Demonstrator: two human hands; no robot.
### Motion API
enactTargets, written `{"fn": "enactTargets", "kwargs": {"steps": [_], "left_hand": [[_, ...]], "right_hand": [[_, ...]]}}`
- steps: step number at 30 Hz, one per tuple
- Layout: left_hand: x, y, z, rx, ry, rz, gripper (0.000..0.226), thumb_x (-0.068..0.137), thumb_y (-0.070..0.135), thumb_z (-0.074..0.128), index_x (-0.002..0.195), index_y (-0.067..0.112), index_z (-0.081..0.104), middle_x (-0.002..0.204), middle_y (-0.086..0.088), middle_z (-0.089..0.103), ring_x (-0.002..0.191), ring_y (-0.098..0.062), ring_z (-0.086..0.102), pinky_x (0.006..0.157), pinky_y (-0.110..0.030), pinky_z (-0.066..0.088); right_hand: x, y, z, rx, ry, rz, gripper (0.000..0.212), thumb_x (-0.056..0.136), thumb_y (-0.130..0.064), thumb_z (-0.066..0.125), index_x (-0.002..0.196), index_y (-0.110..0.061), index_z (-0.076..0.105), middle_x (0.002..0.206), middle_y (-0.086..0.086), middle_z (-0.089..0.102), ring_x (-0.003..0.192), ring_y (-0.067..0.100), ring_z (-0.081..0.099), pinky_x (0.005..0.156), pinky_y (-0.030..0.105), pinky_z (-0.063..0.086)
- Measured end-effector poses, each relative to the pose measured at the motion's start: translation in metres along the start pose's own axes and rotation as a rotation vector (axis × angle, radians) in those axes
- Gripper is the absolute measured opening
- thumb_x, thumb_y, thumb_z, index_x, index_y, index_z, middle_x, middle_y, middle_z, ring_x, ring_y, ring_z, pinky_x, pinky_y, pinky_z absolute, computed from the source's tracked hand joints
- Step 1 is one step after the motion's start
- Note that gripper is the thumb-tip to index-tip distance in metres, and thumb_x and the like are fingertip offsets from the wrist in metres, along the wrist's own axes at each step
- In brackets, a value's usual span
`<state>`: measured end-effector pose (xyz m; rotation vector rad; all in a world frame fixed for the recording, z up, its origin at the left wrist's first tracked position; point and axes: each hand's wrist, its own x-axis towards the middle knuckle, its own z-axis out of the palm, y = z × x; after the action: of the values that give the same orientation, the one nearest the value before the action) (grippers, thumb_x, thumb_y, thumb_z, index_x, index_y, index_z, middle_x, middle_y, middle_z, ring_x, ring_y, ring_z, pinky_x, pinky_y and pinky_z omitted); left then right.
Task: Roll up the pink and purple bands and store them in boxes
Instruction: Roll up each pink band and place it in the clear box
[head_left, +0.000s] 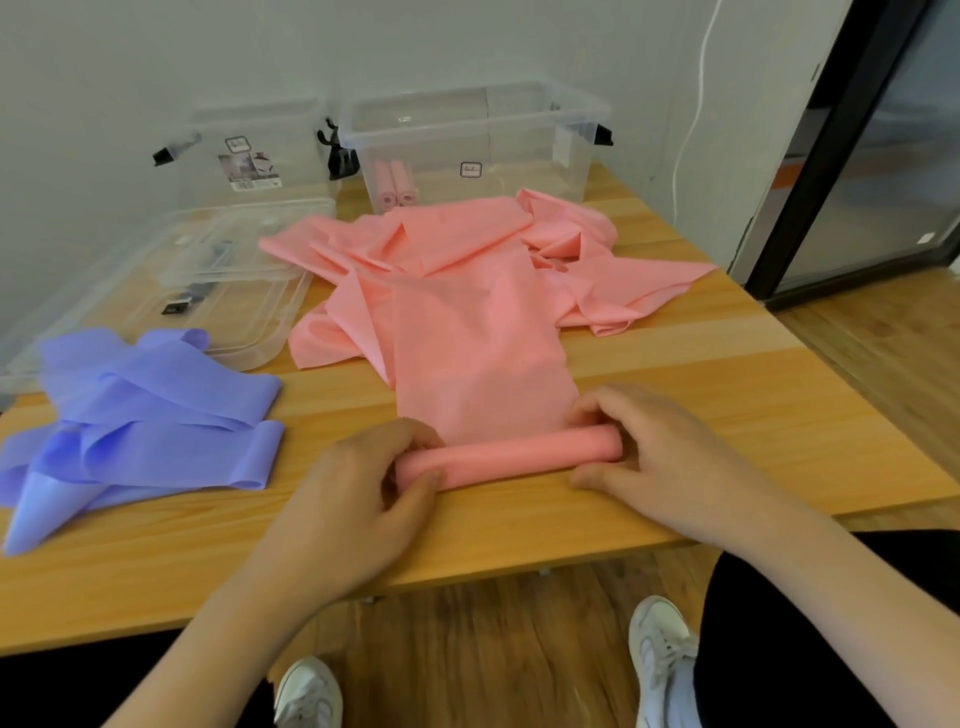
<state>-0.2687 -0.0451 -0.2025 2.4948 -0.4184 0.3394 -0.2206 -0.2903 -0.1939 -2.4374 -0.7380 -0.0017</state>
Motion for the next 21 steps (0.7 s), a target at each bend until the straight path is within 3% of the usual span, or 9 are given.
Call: {"fn": "enactTargets", "kwargs": {"steps": [4, 6, 7, 10, 12, 15, 19, 21], "left_hand": [[-0.0002, -0.0023, 0.0007, 0.067, -0.019, 0.048, 0.025, 0.075, 0.045, 0.050, 0.093, 0.028, 0.056, 0.086, 0.016, 0.054, 0.079, 0.002, 0.048, 0.073, -0.006, 0.035], [0.0010, -0.0023, 0.0005, 0.057, -0.031, 0.064, 0.025, 0.076, 0.042, 0.050, 0.090, 0.023, 0.061, 0.085, 0.016, 0.054, 0.080, 0.004, 0.047, 0.074, -0.005, 0.034], [0.0011, -0.0019, 0.0000, 0.034, -0.026, 0.060, 0.026, 0.077, 0.041, 0.048, 0.089, 0.022, 0.062, 0.083, 0.016, 0.056, 0.079, 0.004, 0.048, 0.072, -0.005, 0.035], [-0.0008, -0.0004, -0.0019, -0.042, 0.004, -0.012, 0.025, 0.076, 0.046, 0.041, 0.098, 0.040, 0.052, 0.079, 0.017, 0.059, 0.077, 0.000, 0.053, 0.066, -0.011, 0.040], [-0.0024, -0.0013, -0.0015, -0.026, 0.004, -0.005, 0.025, 0.075, 0.050, 0.043, 0.099, 0.045, 0.044, 0.086, 0.019, 0.057, 0.084, 0.001, 0.053, 0.071, -0.011, 0.041], [-0.0027, -0.0022, 0.0005, 0.030, -0.033, 0.026, 0.027, 0.073, 0.052, 0.050, 0.098, 0.043, 0.043, 0.091, 0.024, 0.053, 0.088, 0.004, 0.050, 0.074, -0.006, 0.036], [-0.0010, 0.0000, 0.0010, 0.033, 0.027, 0.040, 0.019, 0.077, 0.041, 0.047, 0.091, 0.030, 0.050, 0.074, 0.021, 0.053, 0.073, 0.006, 0.049, 0.067, -0.004, 0.033], [-0.0006, -0.0006, 0.0011, 0.065, 0.024, 0.071, 0.020, 0.074, 0.039, 0.048, 0.089, 0.027, 0.053, 0.075, 0.018, 0.053, 0.073, 0.004, 0.046, 0.070, -0.011, 0.034]], "right_hand": [[0.0012, -0.0007, 0.0008, 0.051, 0.047, -0.010, 0.013, 0.083, -0.028, 0.062, 0.081, -0.038, 0.055, 0.082, -0.022, 0.053, 0.089, -0.003, 0.045, 0.077, 0.020, 0.029], [0.0016, 0.0015, 0.0017, 0.017, 0.034, -0.013, 0.006, 0.084, -0.031, 0.060, 0.089, -0.034, 0.061, 0.088, -0.023, 0.051, 0.094, -0.004, 0.042, 0.083, 0.022, 0.029], [0.0013, 0.0021, 0.0017, -0.005, 0.026, -0.020, 0.013, 0.082, -0.034, 0.062, 0.095, -0.033, 0.062, 0.094, -0.025, 0.048, 0.098, -0.005, 0.039, 0.087, 0.021, 0.028], [0.0005, 0.0009, -0.0003, -0.019, 0.003, -0.036, 0.032, 0.075, -0.031, 0.071, 0.098, -0.041, 0.051, 0.098, -0.028, 0.044, 0.102, -0.010, 0.037, 0.087, 0.016, 0.027], [0.0005, 0.0005, -0.0004, 0.005, 0.056, -0.023, 0.024, 0.079, -0.025, 0.067, 0.087, -0.040, 0.050, 0.090, -0.025, 0.051, 0.093, -0.006, 0.046, 0.079, 0.018, 0.031], [0.0002, 0.0016, 0.0015, 0.059, 0.102, 0.029, 0.007, 0.087, -0.029, 0.054, 0.086, -0.036, 0.058, 0.088, -0.017, 0.057, 0.089, 0.001, 0.051, 0.077, 0.021, 0.036], [0.0004, 0.0010, 0.0000, -0.004, 0.011, -0.040, 0.027, 0.077, -0.040, 0.065, 0.102, -0.036, 0.055, 0.100, -0.029, 0.046, 0.103, -0.012, 0.037, 0.090, 0.018, 0.028], [0.0014, 0.0009, 0.0006, -0.040, 0.007, -0.058, 0.026, 0.074, -0.036, 0.069, 0.094, -0.037, 0.053, 0.092, -0.030, 0.047, 0.098, -0.014, 0.037, 0.087, 0.022, 0.028]]}}
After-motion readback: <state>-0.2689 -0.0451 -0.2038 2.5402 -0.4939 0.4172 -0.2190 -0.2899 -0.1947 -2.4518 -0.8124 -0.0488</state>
